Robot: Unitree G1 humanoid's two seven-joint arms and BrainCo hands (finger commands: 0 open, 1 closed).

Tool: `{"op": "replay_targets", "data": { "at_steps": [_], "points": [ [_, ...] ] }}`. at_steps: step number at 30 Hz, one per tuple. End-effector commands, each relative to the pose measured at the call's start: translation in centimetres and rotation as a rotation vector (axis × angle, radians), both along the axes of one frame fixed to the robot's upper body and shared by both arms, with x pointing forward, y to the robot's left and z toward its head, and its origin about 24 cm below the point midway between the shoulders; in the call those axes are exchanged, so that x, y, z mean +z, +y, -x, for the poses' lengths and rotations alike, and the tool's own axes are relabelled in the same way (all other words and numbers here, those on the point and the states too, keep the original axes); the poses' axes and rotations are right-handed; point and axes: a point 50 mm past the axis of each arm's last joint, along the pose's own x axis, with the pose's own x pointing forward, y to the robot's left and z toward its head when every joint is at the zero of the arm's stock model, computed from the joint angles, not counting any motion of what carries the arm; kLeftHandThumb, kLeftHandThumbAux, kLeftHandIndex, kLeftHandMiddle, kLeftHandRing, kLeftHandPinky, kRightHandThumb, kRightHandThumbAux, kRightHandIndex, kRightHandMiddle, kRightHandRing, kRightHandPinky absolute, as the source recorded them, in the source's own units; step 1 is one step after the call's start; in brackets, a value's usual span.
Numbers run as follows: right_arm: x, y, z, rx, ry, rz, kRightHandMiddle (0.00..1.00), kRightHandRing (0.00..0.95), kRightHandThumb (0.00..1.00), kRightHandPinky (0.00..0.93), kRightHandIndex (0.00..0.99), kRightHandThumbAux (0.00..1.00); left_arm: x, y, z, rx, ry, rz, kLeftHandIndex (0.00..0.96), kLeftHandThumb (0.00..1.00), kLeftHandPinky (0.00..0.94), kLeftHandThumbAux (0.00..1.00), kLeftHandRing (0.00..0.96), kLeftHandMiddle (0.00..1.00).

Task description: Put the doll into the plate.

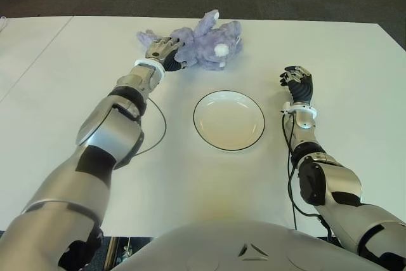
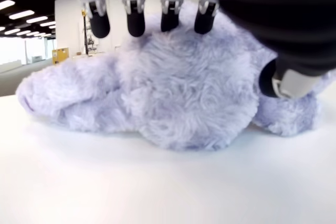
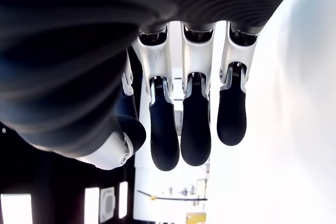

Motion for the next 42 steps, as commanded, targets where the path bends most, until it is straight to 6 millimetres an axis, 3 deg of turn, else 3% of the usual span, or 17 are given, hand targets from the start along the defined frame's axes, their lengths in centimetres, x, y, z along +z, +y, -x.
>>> {"op": "replay_targets", "data": {
  "at_steps": [1, 10, 21, 33, 38, 42],
  "points": [
    [-10.3, 2.7, 8.1, 0.003, 0.481, -0.142, 0.543, 0.555, 0.685, 0.509, 0.42, 0.729, -3.0, -1.4, 1.3, -0.002, 0.137, 0.077, 0.0, 0.462, 0.0, 0.392, 0.0, 0.0],
    [-10.3, 2.7, 8.1, 0.005, 0.483, -0.139, 0.549, 0.563, 0.687, 0.517, 0.421, 0.729, -3.6, -2.0, 1.7, 0.0, 0.157, 0.136, 0.0, 0.46, 0.0, 0.413, 0.0, 0.0],
    [-10.3, 2.7, 8.1, 0.005, 0.485, -0.142, 0.528, 0.541, 0.687, 0.499, 0.42, 0.729, -5.0, -1.6, 2.5, 0.01, 0.18, 0.141, 0.0, 0.297, 0.0, 0.431, 0.0, 0.0],
    [-10.5, 2.7, 8.4, 0.002, 0.489, -0.137, 0.524, 0.536, 0.685, 0.493, 0.42, 0.729, -7.0, -0.5, 4.2, -0.058, 0.227, 0.086, 0.0, 0.232, 0.0, 0.448, 0.0, 0.0],
    [-10.5, 2.7, 8.4, 0.001, 0.486, -0.129, 0.526, 0.537, 0.685, 0.499, 0.42, 0.729, -8.3, 0.4, 5.8, -0.196, 0.29, 0.008, 0.0, 0.203, 0.0, 0.431, 0.0, 0.0],
    [-10.5, 2.7, 8.5, 0.008, 0.483, -0.117, 0.531, 0.545, 0.686, 0.509, 0.42, 0.729, -7.6, 1.8, 6.8, -0.352, 0.381, 0.006, 0.0, 0.146, 0.0, 0.368, 0.0, 0.0]
  ]
}}
